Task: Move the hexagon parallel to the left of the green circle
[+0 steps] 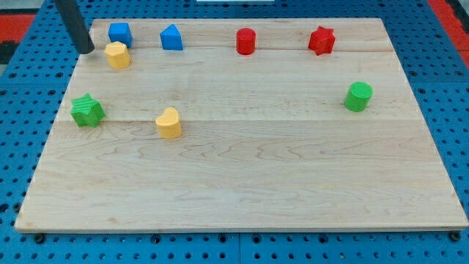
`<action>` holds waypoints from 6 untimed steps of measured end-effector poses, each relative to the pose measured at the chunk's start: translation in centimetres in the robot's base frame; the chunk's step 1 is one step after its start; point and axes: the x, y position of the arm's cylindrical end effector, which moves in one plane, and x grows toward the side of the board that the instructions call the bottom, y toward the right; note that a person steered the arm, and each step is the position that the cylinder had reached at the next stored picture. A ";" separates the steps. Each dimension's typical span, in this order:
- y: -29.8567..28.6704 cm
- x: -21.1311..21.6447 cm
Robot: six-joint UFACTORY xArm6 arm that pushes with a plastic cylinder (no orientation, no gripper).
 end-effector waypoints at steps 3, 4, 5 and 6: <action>29.3 6.1; 25.0 4.4; 18.2 3.3; 14.3 6.3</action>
